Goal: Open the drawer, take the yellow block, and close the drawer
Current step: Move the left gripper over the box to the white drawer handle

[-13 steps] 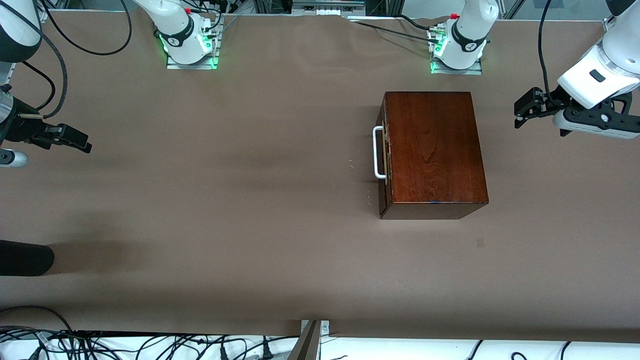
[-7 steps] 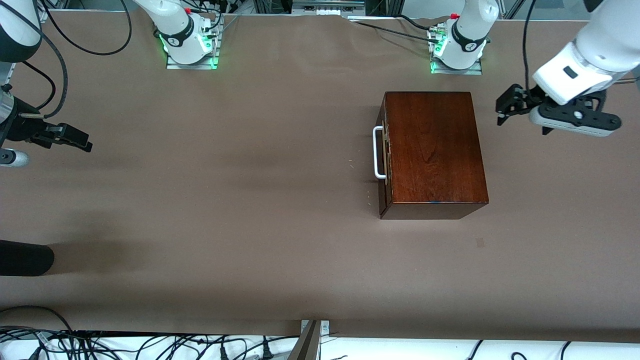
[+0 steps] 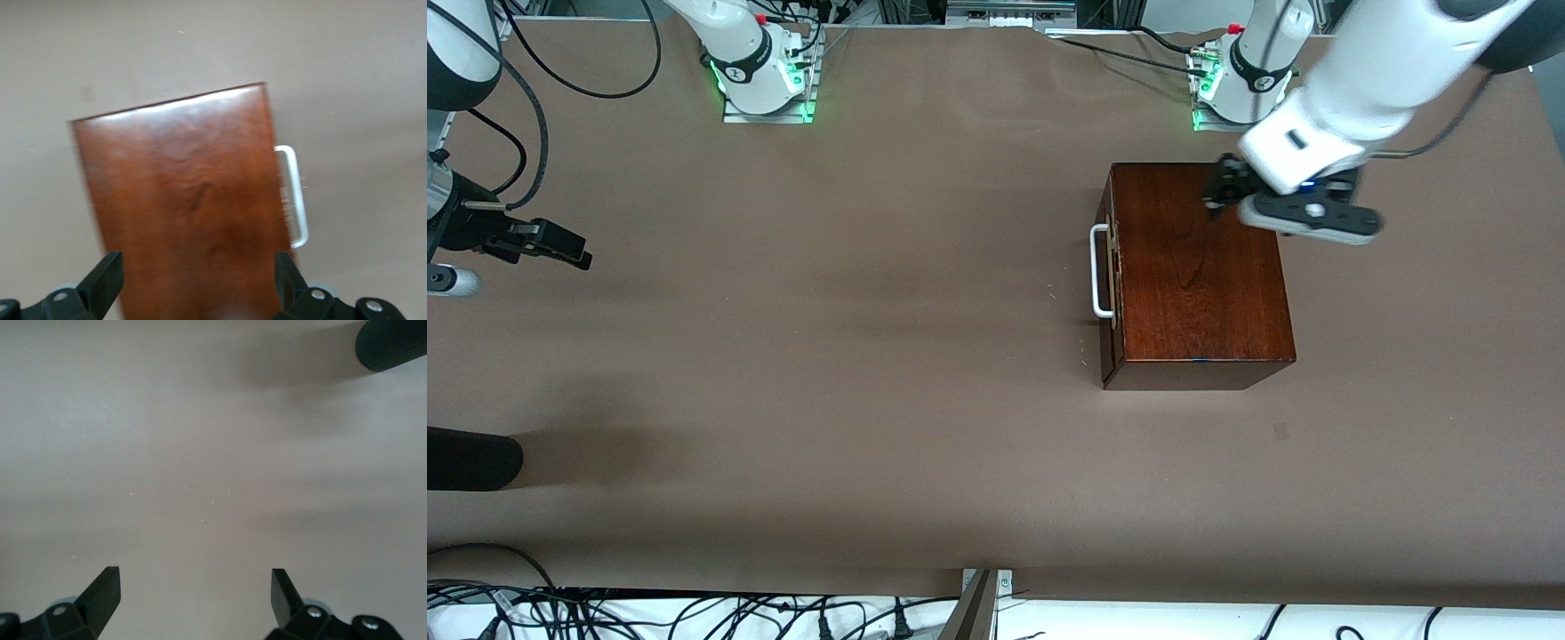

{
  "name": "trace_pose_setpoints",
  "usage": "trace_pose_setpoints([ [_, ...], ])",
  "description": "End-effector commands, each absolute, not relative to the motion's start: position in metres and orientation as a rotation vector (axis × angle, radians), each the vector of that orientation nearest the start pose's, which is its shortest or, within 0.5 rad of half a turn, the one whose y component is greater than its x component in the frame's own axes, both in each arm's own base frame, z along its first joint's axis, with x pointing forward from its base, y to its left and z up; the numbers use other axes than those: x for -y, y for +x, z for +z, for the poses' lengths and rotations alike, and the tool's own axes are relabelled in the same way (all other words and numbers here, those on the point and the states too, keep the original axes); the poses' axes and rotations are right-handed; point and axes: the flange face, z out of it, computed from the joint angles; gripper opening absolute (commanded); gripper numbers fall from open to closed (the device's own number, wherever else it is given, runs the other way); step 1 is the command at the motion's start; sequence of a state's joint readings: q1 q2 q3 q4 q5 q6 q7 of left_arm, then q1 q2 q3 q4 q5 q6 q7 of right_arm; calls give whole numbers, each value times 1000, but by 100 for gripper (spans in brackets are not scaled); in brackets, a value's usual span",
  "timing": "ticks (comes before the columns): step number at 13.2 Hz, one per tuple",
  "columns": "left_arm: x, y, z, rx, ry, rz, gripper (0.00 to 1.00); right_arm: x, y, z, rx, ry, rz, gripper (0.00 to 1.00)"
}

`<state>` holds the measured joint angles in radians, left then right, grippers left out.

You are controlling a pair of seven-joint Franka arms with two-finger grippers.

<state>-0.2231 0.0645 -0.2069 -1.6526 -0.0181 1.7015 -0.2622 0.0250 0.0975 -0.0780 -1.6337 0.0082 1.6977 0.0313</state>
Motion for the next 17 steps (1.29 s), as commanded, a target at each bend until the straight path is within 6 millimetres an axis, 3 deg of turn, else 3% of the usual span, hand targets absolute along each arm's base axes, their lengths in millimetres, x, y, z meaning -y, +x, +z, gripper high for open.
trace_pose_setpoints([
  [1,301,528,528,-268,-3168,80,100,28,588,555,-131,-3121,59,100],
  [4,349,522,487,-318,-3178,75,100,28,588,555,-131,-3122,59,100],
  [9,414,487,424,-237,-3083,96,100,28,588,555,-131,-3121,59,100],
  [13,440,466,386,-109,-3008,99,100,27,587,557,-131,-3120,57,100],
  [17,441,467,349,-69,-2943,97,100,27,587,557,-131,-3120,57,100],
])
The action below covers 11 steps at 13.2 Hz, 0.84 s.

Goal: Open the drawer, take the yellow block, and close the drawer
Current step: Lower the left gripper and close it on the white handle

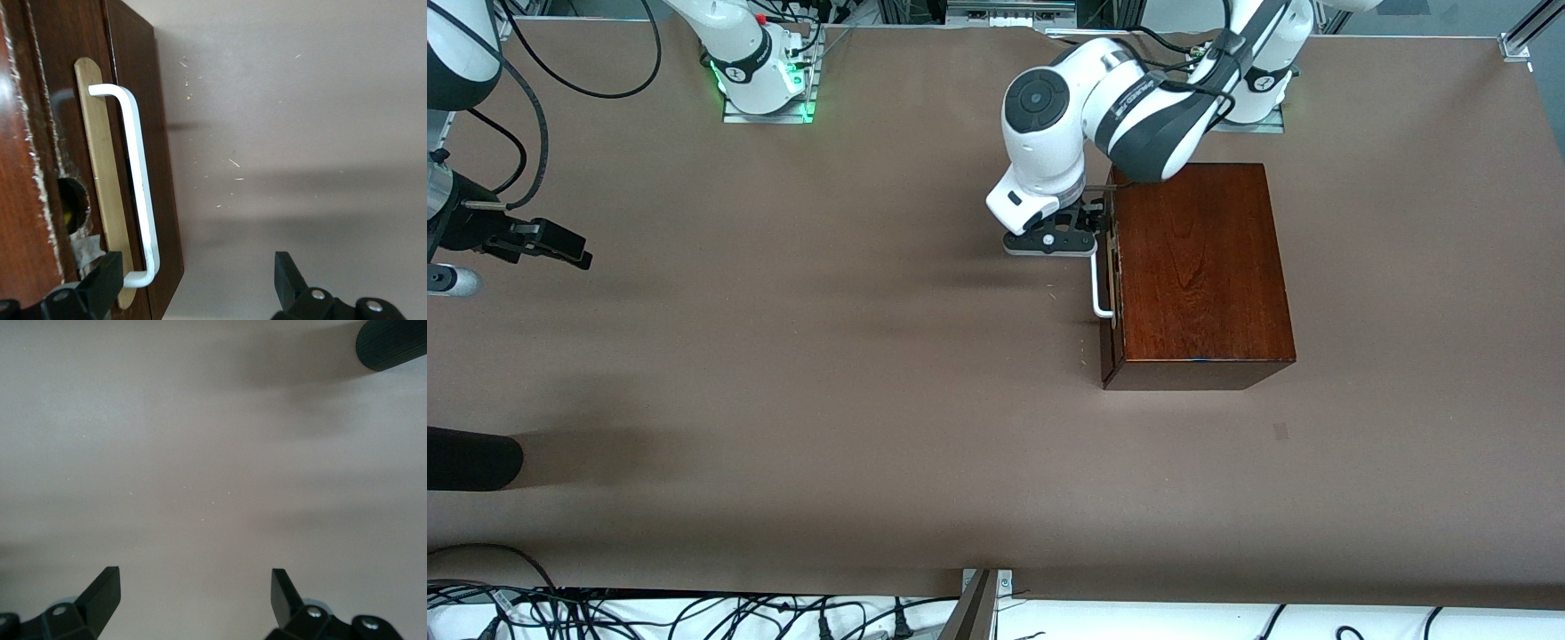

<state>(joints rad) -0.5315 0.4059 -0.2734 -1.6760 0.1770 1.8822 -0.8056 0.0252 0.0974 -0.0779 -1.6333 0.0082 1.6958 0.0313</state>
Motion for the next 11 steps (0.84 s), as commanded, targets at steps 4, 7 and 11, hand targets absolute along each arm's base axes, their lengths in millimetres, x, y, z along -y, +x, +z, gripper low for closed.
trace_pose_setpoints([
  [4,438,466,327,-75,-2909,43,100,27,587,557,-127,-3121,57,100],
  [7,435,471,316,-106,-2887,4,100,27,587,557,-127,-3121,57,100],
  [11,430,477,295,-140,-2891,-46,100,28,588,556,-122,-3121,59,100],
])
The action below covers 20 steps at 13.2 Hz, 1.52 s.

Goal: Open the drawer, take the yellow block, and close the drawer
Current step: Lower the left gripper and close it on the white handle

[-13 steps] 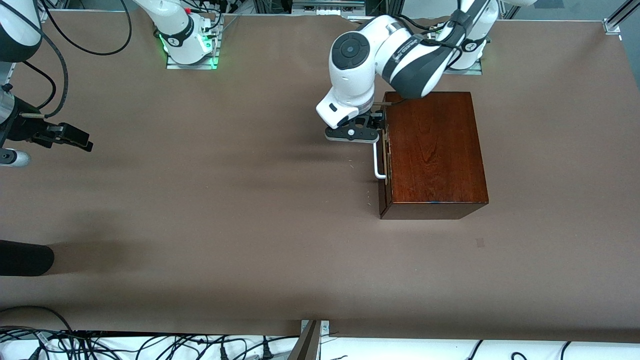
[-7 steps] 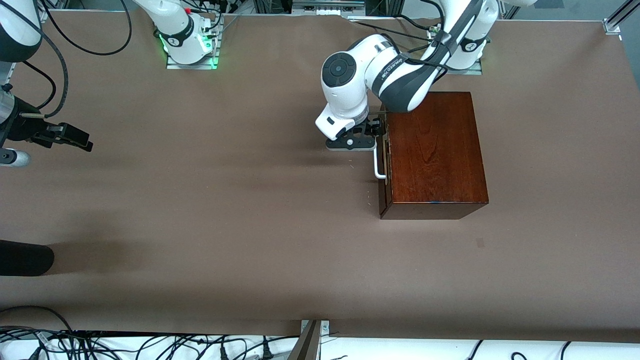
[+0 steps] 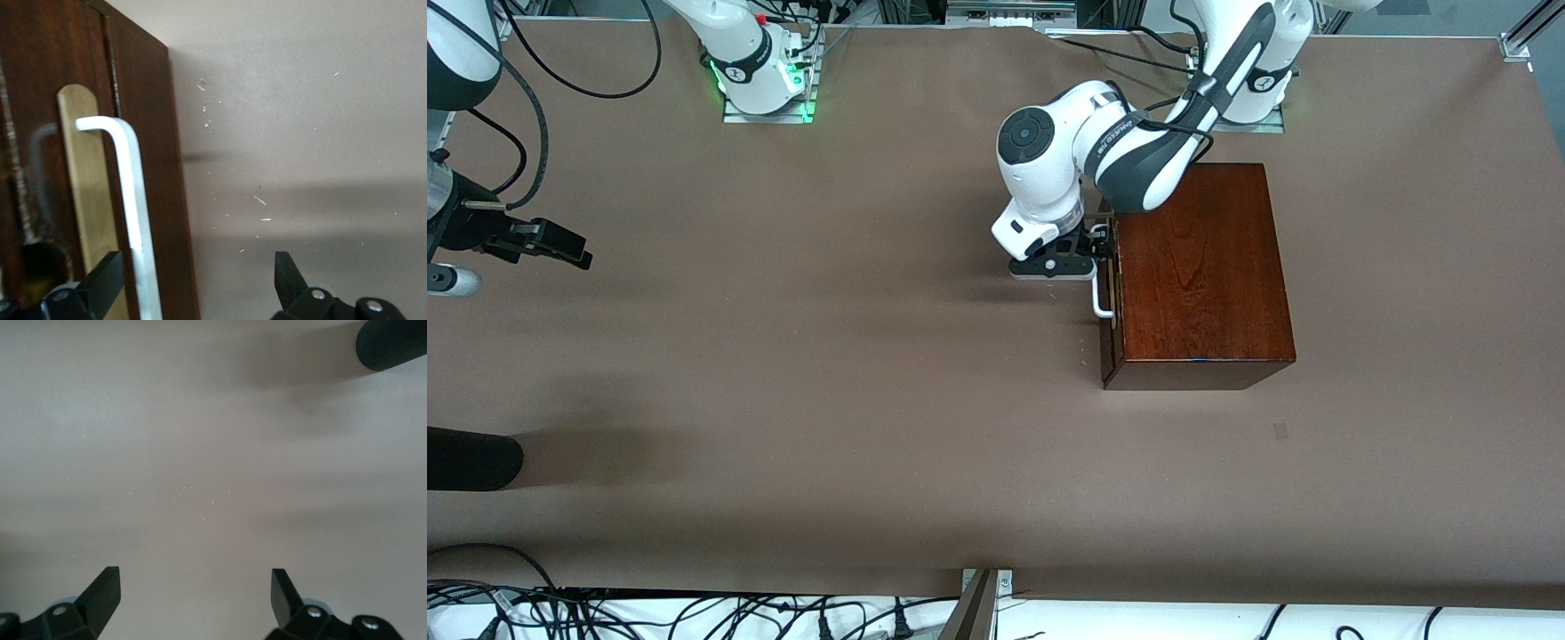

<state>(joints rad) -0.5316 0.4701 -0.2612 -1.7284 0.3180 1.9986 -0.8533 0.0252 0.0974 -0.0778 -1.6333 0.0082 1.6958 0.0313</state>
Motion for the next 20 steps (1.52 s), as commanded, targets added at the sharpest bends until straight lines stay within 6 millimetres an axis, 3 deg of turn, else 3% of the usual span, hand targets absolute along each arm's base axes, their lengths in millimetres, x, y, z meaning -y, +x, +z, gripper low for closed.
trace_pose_setpoints([
  [1,425,483,290,-154,-2883,-80,100,27,588,556,-119,-3121,59,100],
  [7,419,485,285,-143,-2876,-92,100,27,588,555,-115,-3121,61,100],
  [11,425,487,290,-132,-2914,-116,100,24,588,554,-108,-3121,64,100],
  [15,447,473,283,-147,-2943,-82,100,24,588,553,-108,-3121,66,100],
  [20,489,463,287,-102,-3004,-135,100,24,588,553,-105,-3121,66,100],
])
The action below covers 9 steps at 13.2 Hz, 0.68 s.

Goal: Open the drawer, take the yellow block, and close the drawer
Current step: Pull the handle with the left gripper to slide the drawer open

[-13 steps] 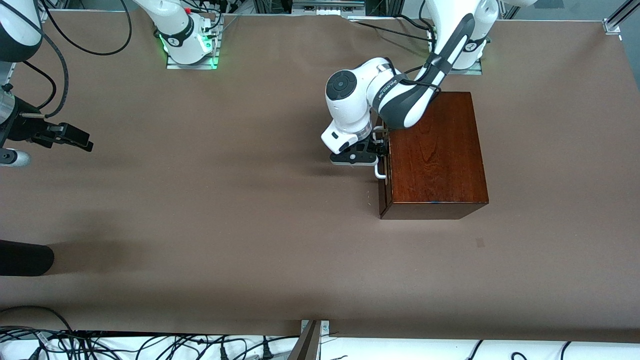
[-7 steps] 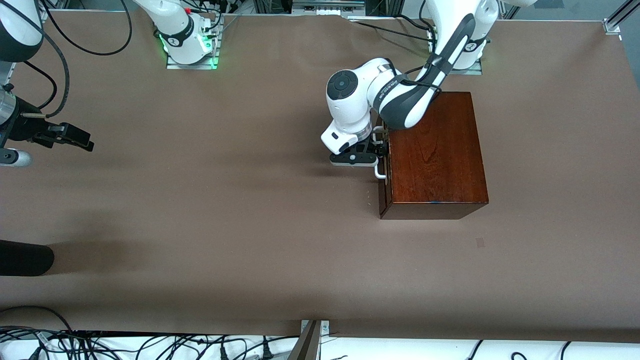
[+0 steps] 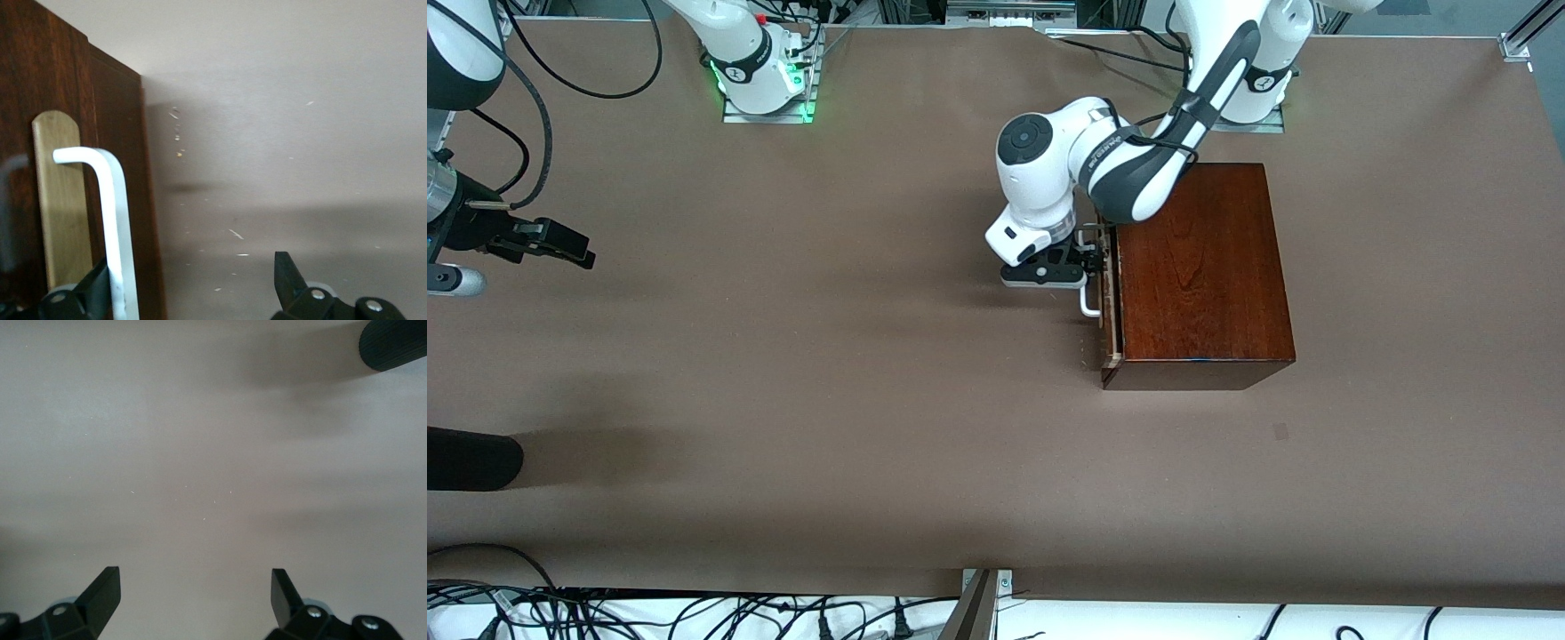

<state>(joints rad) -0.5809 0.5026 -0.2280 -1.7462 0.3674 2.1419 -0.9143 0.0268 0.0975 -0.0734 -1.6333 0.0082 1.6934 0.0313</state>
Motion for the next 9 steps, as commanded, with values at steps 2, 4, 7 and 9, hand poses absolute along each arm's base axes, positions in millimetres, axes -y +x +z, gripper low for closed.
trace_pose_setpoints([
  [2,506,457,289,-106,-3031,-129,100,24,589,552,-105,-3121,71,100],
  [4,519,454,296,-115,-3046,-150,100,24,590,550,-108,-3121,76,100],
  [7,548,445,292,-91,-3063,-177,100,24,590,550,-108,-3121,76,100],
  [9,563,443,293,-60,-3091,-162,100,24,590,549,-110,-3121,81,100],
])
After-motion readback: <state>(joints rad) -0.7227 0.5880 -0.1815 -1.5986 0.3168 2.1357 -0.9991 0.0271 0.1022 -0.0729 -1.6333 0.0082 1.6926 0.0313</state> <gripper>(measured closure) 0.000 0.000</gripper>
